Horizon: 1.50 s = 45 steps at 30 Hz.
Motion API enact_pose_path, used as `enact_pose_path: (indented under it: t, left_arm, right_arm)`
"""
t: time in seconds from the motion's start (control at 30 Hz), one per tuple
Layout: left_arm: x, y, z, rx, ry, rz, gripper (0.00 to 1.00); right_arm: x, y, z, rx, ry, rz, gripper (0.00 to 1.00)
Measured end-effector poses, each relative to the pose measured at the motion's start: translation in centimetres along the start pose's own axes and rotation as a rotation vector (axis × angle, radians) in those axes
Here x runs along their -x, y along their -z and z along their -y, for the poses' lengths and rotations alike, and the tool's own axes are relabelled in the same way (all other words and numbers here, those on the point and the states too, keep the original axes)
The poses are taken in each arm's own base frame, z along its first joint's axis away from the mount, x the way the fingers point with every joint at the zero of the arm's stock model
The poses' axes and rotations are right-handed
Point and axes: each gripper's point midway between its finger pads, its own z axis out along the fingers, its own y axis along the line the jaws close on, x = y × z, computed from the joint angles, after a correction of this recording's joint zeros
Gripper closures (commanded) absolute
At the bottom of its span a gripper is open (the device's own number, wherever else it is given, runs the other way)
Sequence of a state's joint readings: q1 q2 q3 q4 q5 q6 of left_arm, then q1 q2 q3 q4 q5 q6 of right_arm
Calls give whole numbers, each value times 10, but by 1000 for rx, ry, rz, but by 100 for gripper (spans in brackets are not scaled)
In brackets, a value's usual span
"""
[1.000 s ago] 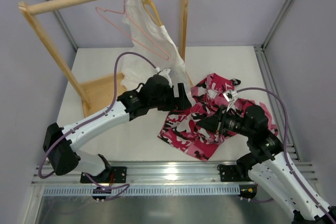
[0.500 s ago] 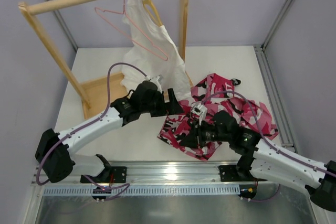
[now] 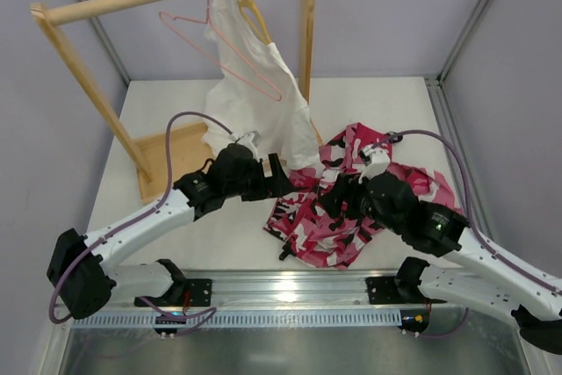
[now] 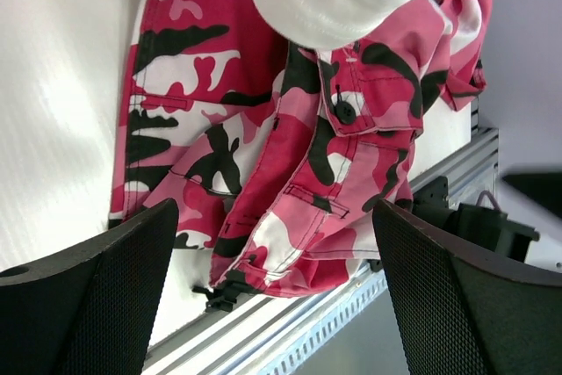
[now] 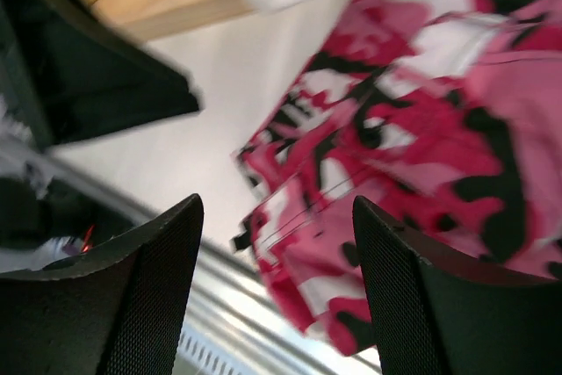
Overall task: Place the trousers on the hanger
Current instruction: Fold the trousers
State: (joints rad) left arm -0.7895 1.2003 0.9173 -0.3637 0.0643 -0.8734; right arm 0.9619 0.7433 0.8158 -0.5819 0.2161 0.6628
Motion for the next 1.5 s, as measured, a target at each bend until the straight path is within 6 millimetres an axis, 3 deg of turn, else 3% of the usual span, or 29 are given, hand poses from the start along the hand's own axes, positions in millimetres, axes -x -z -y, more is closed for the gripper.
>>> enact_pose_path:
  t: [0.13,0.27,0.37,0.53,0.63,0.7,0.8,0.87,1.0,1.03,1.17,1.2,1.23,1.27,1.37,1.5]
  left_arm:
    - [-17,-17,-9,-23,-19,-42,9]
    - [-25,-33,-11,-33,-42,-86,9]
    - [-29,-35,-11,-42,-48,-103,9]
    - [-29,-34,-8,-61,-66,-109,9]
    - [-30,-34,-7,-64,-69,-112,9]
    - [-30,-34,-7,-67,-71,-114,10]
    - [-27,-34,-9,-63,-63,-110,11]
    - [-23,-34,-13,-57,-53,-102,10]
    - [-11,-35,-19,-47,-24,-75,9]
    - [-7,-35,-20,-50,-20,-68,9]
    - [-2,-35,-14,-85,-22,-54,8]
    - [-1,-35,-12,-95,-25,-53,8]
    - [0,-35,-10,-104,-27,-51,8]
    - [0,-35,-9,-110,-28,-51,8]
    - [2,-34,-4,-134,-30,-45,8]
    - [2,-34,1,-160,-27,-44,9]
  right_arm:
    - [39,-9,71,-274,-63,102,28]
    - [54,-24,136,-455,-123,87,29]
    - [47,-50,172,-490,-153,-20,28]
    - [8,-98,208,-399,-231,-280,32]
    - [-3,-111,207,-309,-235,-354,38]
    - [-4,-115,196,-225,-223,-366,55]
    - [3,-119,178,-119,-193,-350,67]
    - [9,-116,165,-72,-159,-337,73]
    - [34,-96,127,38,-68,-228,96]
    - [40,-89,114,75,-34,-188,96]
    - [36,-67,72,197,53,-128,95]
    - [29,-65,67,212,61,-135,85]
    - [21,-62,64,213,62,-147,62]
    - [15,-61,64,201,53,-159,56]
    - [12,-61,80,104,49,-152,46]
    - [35,-68,122,-82,11,-143,38]
